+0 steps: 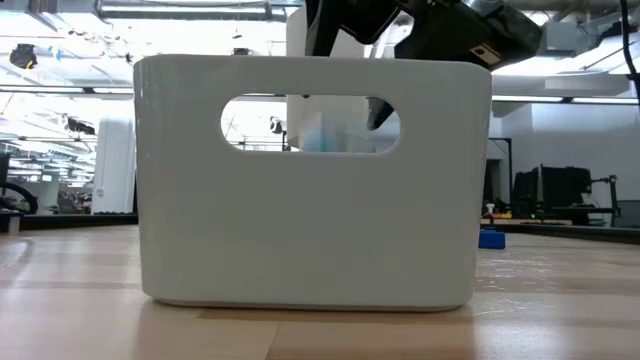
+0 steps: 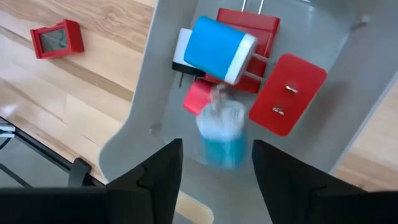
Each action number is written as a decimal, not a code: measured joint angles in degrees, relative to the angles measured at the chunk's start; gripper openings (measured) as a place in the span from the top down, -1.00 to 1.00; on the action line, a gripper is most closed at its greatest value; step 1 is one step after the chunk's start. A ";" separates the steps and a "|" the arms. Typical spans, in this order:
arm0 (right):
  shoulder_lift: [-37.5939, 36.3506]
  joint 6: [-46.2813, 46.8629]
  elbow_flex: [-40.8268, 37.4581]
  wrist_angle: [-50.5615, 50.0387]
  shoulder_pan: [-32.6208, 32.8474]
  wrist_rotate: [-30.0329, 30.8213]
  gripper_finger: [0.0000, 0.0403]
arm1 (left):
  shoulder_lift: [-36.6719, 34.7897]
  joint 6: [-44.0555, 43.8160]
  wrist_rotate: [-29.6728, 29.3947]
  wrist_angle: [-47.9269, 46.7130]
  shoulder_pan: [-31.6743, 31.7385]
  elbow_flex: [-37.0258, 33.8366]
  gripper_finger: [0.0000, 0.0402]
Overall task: Pick & Place Office items
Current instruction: Put the blue charger adapter into the gray bin, then put the right red digital clock into the blue bin, then put the blue digital clock into the blue bin
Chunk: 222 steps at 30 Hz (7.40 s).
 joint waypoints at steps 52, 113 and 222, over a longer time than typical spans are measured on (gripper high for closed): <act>-10.96 35.45 0.74 -37.81 29.18 -0.74 -0.16 | 0.00 -9.88 0.84 -13.61 -4.58 -0.02 0.35; -31.17 39.01 -57.54 10.40 25.88 -9.11 -0.16 | 0.02 -13.21 -2.15 -6.96 -6.00 -0.02 0.35; -5.73 -37.34 -12.20 6.45 -29.13 -9.92 -0.14 | 0.02 -22.10 -1.16 3.06 -8.09 -14.93 0.35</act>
